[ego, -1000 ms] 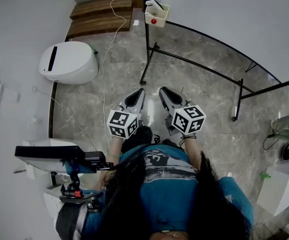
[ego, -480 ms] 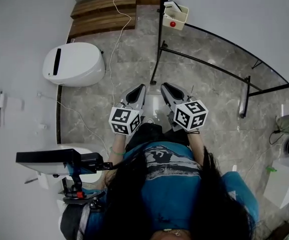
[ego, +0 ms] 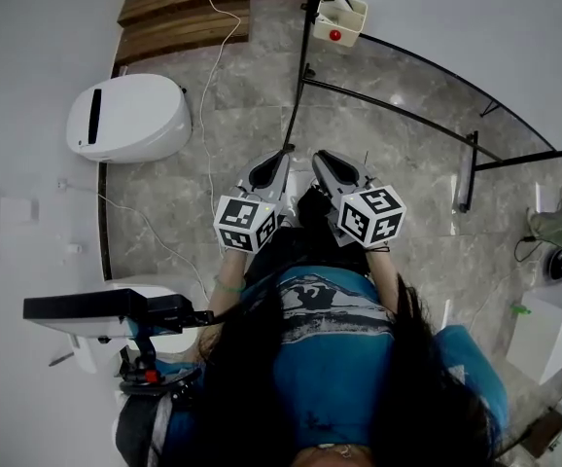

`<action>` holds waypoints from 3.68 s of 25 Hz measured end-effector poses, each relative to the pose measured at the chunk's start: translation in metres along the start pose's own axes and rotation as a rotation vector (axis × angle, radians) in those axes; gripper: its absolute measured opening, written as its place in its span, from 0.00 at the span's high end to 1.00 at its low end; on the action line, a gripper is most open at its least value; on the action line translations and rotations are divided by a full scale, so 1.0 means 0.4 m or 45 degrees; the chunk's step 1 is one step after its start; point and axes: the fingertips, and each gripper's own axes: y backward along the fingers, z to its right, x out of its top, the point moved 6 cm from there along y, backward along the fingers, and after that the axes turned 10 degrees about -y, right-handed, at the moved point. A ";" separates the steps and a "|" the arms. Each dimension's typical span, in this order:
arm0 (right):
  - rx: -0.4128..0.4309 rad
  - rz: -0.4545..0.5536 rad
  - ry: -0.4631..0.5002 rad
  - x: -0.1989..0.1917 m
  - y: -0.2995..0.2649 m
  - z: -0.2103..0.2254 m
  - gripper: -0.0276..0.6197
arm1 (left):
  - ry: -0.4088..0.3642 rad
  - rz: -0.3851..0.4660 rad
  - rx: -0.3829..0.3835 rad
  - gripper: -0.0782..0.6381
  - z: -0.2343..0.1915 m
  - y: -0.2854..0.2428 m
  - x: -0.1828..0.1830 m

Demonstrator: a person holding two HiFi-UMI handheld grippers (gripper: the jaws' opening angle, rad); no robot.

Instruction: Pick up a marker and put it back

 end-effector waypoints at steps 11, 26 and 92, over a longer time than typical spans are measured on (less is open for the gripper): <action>-0.035 0.076 0.012 0.069 -0.035 0.060 0.90 | -0.048 -0.005 -0.023 0.89 -0.023 -0.055 0.030; -0.025 0.114 0.046 0.387 -0.300 0.329 0.89 | -0.043 -0.021 -0.019 0.89 -0.235 -0.469 0.150; -0.676 -0.044 0.493 0.565 -0.606 0.409 0.79 | -0.146 -0.098 -0.435 0.89 -0.577 -0.781 0.251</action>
